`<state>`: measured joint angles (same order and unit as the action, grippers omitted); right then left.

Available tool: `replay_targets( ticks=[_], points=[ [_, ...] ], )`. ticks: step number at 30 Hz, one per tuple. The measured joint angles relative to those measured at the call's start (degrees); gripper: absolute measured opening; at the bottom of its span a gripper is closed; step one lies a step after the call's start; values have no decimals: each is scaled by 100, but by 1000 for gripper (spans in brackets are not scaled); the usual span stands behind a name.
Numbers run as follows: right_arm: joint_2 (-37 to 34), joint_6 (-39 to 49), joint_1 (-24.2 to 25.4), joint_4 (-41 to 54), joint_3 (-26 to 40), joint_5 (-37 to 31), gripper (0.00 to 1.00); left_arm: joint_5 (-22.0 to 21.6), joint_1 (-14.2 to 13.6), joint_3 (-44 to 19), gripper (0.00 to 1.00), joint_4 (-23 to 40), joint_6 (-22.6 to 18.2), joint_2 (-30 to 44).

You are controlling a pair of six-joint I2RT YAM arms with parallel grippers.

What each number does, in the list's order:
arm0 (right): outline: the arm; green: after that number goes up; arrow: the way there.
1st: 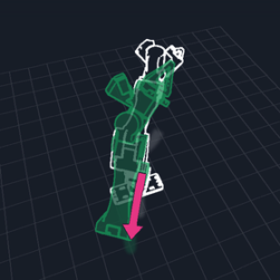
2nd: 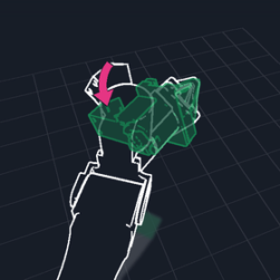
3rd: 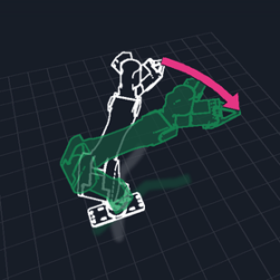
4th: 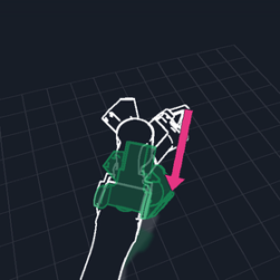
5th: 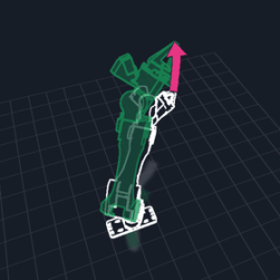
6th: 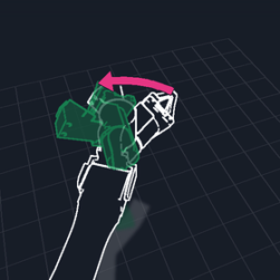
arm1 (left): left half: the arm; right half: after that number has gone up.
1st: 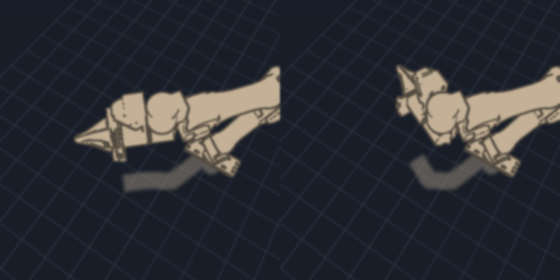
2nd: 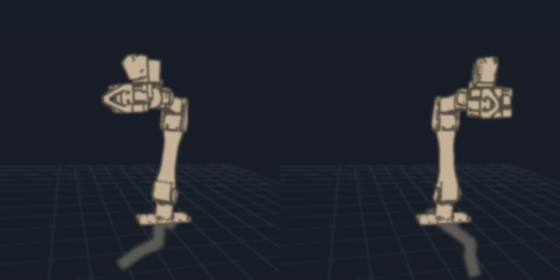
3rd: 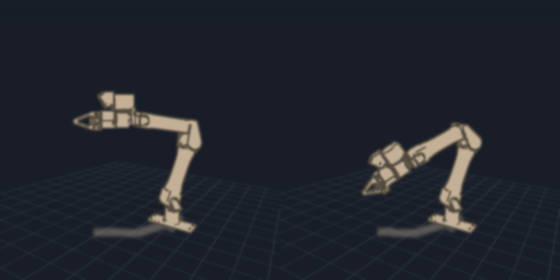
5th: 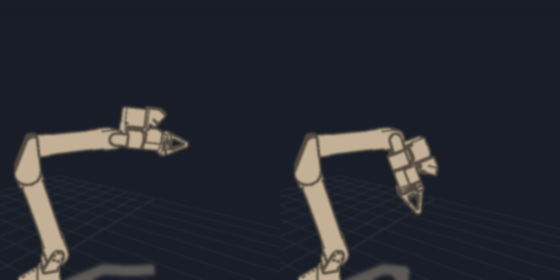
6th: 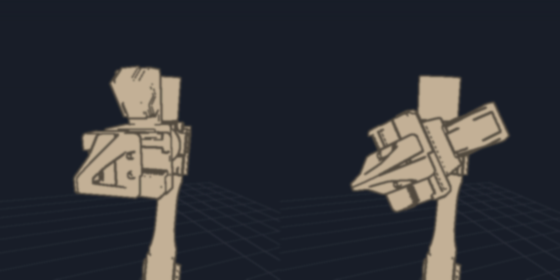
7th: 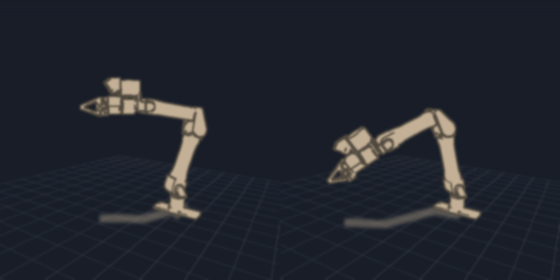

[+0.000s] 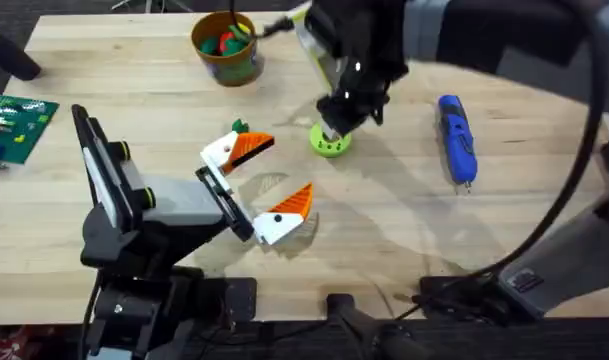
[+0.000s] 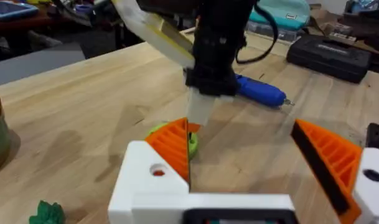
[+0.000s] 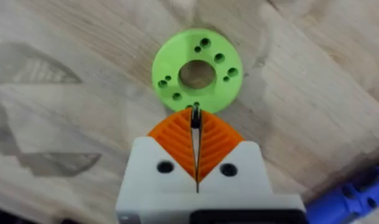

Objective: Pick up the gripper from the table and insert it into the empty holder that is missing its gripper. Then pick up a screw, insert it into the mounting hole, and use the screwdriver to tighten it. Finally, clean up the table by picking up the vegetable and placing it into the bucket.

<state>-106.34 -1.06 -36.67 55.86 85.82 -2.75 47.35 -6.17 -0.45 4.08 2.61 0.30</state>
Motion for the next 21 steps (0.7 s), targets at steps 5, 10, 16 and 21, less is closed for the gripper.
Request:
replay_targets(
  ticks=[5,10,16,21],
  points=[
    [0,0,56,631,995,20,6,-2,0,0,988,0,0,0],
    [0,8,73,1275,2010,22,6,0,0,0,988,0,0,0],
    [0,46,7,1840,3021,30,6,0,0,0,985,0,0,0],
    [0,460,-336,2167,3565,173,6,-2,0,0,986,0,0,0]
  ],
)
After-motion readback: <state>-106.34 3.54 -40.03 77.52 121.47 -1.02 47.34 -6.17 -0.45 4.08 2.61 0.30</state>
